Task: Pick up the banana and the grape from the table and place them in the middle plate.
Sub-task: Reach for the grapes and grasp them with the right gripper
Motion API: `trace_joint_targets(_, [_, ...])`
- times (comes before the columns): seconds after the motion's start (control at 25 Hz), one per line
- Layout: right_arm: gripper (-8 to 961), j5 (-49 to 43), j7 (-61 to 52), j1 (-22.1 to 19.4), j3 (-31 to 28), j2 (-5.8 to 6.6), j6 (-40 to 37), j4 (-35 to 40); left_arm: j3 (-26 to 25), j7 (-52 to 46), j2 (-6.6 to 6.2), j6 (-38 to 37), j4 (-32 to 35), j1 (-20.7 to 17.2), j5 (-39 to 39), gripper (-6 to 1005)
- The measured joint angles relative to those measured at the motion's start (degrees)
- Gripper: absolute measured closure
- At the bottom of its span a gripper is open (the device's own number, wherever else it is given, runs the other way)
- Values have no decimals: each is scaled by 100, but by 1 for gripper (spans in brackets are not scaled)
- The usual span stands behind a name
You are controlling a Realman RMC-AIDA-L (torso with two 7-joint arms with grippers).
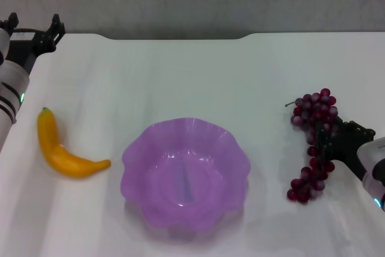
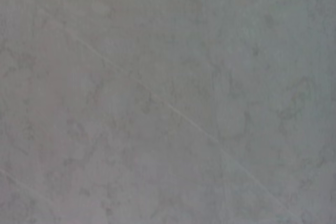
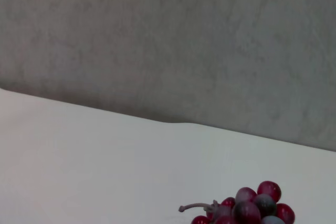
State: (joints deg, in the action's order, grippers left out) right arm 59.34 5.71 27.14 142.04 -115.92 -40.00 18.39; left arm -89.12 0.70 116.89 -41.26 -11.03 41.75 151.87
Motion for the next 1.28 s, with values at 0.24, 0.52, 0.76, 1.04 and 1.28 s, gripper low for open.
trace_joint_targets(0.24, [591, 14, 5, -6, -7, 11, -7, -36, 0, 0, 0, -6, 1, 0, 0, 96])
trace_joint_targets(0.52, [594, 16, 447, -37, -185, 3, -45, 100, 0, 0, 0, 5, 24, -11, 0, 96])
trace_joint_targets(0.76, [602, 16, 509, -36, -227, 19, -151, 125, 0, 0, -8, 5, 9, -62, 0, 96])
trace_joint_targets(1.04, [619, 16, 507, -46, -232, 11, -72, 76, 0, 0, -9, -4, -3, -51, 0, 96])
trace_joint_targets(1.28, [622, -22, 520, -46, -214, 8, -199, 173, 0, 3, -9, 1, 10, -65, 0, 96])
